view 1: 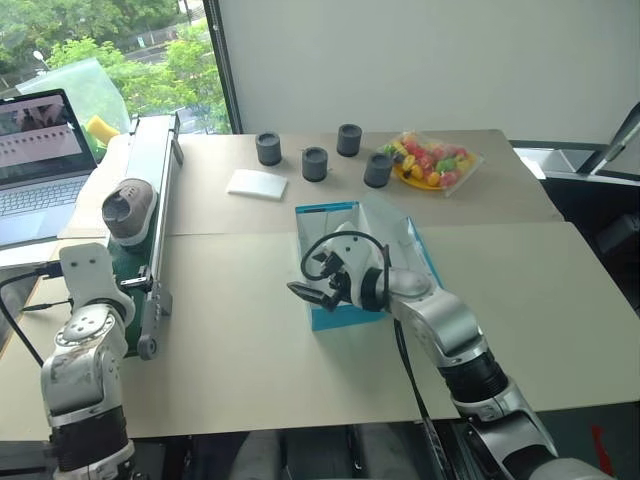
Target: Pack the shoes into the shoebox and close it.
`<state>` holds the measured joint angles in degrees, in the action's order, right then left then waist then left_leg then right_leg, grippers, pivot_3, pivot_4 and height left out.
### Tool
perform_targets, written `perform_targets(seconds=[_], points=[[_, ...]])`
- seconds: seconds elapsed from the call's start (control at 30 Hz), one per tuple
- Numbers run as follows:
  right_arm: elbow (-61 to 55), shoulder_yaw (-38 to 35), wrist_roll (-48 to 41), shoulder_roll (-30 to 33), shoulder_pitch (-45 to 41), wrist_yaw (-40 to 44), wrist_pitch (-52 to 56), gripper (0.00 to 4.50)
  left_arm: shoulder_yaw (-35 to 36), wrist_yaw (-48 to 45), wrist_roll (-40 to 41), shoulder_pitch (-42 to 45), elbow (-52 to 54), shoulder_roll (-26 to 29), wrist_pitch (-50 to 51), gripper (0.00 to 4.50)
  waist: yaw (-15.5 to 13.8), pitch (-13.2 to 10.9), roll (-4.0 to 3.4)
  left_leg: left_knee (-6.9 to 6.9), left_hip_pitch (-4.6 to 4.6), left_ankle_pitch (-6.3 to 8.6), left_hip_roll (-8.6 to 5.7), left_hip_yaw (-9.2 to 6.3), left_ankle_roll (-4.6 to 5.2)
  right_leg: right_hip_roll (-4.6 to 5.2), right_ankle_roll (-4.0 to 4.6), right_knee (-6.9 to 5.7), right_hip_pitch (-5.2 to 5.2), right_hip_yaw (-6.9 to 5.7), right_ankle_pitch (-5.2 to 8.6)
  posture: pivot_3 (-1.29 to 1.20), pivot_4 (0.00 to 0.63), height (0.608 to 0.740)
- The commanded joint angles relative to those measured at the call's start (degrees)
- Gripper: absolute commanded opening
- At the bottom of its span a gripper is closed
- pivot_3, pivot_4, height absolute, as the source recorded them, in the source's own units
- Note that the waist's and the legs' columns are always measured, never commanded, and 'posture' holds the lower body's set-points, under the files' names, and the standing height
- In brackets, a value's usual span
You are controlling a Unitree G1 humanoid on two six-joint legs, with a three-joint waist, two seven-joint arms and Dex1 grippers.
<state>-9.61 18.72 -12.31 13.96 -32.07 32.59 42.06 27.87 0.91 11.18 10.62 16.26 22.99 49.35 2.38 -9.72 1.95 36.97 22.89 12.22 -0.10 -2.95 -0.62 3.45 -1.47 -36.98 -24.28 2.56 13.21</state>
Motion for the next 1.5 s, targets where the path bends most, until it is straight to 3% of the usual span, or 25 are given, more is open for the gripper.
perform_targets(seconds=[0.03,0.5,0.6,0.8,1.3,1.4,1.5], points=[[-1.6,-1.2,-0.6,-0.9,-1.7,0.3,-1.0,4.46,1.0,0.5,-0.2,0.0,2.4,0.3,0.5,4.5,0.0,0.0,0.0,0.0,0.0,0.0,0.0,0.0,0.0,0.0,0.0,-0.01,0.0,0.0,0.0,0.0,0.15,0.74],[-4.1,-2.9,-1.2,-1.1,-1.4,-0.8,0.9,4.46,1.5,1.4,1.4,3.9,-1.0,-1.8,2.0,4.5,0.0,0.0,0.01,0.0,0.0,0.0,-0.01,0.0,0.0,0.0,0.0,0.0,0.01,0.0,0.0,0.0,0.15,0.74],[-4.5,-3.6,-1.3,-1.2,-1.9,-1.2,1.7,4.5,3.6,2.3,3.6,6.1,-1.2,-4.5,3.4,3.9,-0.3,0.0,0.01,0.0,0.0,0.0,-0.01,0.0,0.0,0.0,0.0,-0.02,-0.01,-0.01,0.0,0.0,0.15,0.74],[-6.0,-5.4,-2.7,-1.7,-2.5,-1.7,3.6,4.5,4.2,2.4,4.2,7.8,-2.1,-4.9,4.7,1.96,-1.0,0.0,0.02,0.03,-0.04,-0.03,-0.04,0.05,-0.03,0.0,0.02,-0.05,0.08,-0.09,-0.01,0.0,0.15,0.74],[-4.7,-5.8,-2.9,-1.5,-3.5,-2.4,3.2,4.5,3.5,3.8,4.0,6.9,-1.5,-4.7,4.7,1.96,-1.1,0.0,0.02,0.02,-0.05,-0.03,-0.02,0.11,-0.04,-0.03,0.02,-0.05,0.06,-0.08,-0.01,0.0,0.15,0.74],[-4.4,-5.7,-3.0,-1.6,-3.7,-2.4,3.0,4.5,4.0,4.1,4.0,6.4,-1.1,-5.0,4.0,1.31,-1.1,0.0,0.02,0.02,-0.05,-0.03,-0.02,0.11,-0.04,-0.03,0.03,-0.05,0.06,-0.08,-0.01,0.0,0.15,0.74],[-4.2,-5.5,-3.0,-1.5,-3.8,-2.4,2.9,4.5,3.8,3.8,4.1,6.0,-1.1,-4.7,3.6,0.3,-0.9,0.0,0.02,0.02,-0.07,-0.03,0.0,0.1,-0.04,-0.04,0.03,-0.05,0.07,-0.07,-0.02,0.0,0.15,0.74]])
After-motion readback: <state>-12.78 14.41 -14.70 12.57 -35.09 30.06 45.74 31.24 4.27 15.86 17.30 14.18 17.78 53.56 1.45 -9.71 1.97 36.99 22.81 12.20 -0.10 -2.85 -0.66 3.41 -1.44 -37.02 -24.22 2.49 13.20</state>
